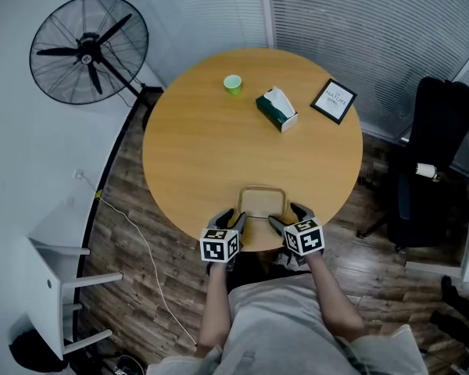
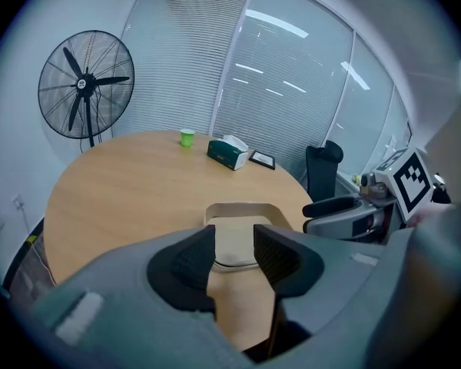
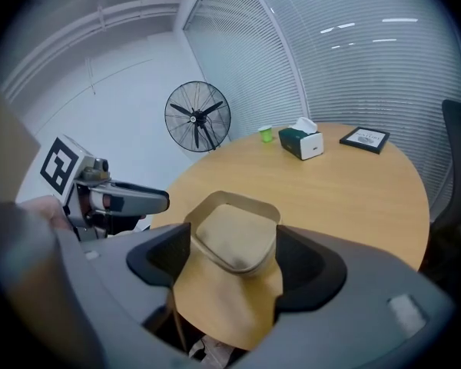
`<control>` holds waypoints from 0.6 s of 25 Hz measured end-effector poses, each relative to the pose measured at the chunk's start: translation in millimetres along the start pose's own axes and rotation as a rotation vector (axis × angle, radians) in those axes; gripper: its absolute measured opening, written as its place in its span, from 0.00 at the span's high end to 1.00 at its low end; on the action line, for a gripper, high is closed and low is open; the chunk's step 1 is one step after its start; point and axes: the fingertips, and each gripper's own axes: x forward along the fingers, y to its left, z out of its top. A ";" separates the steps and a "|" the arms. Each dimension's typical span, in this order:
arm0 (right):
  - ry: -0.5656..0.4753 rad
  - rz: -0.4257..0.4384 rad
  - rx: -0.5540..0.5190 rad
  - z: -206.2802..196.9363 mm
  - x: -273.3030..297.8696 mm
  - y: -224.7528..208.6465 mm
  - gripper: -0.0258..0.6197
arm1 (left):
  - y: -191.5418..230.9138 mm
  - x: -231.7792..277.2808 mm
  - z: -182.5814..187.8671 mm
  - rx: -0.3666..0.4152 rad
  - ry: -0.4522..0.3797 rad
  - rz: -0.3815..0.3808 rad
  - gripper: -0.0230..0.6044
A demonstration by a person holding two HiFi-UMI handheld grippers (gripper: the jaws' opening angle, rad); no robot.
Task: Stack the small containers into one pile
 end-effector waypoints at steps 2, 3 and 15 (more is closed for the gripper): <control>-0.015 -0.003 -0.007 1.6 0.9 2.9 0.44 | -1.4 -3.5 -0.3 0.010 -0.005 -0.005 0.71; -0.025 -0.007 -0.008 4.1 0.9 4.1 0.45 | -1.5 -5.3 -0.5 0.014 -0.008 -0.006 0.71; -0.119 -0.102 0.052 0.8 -30.0 23.2 0.54 | -9.6 -39.3 -4.5 0.048 -0.038 -0.043 0.71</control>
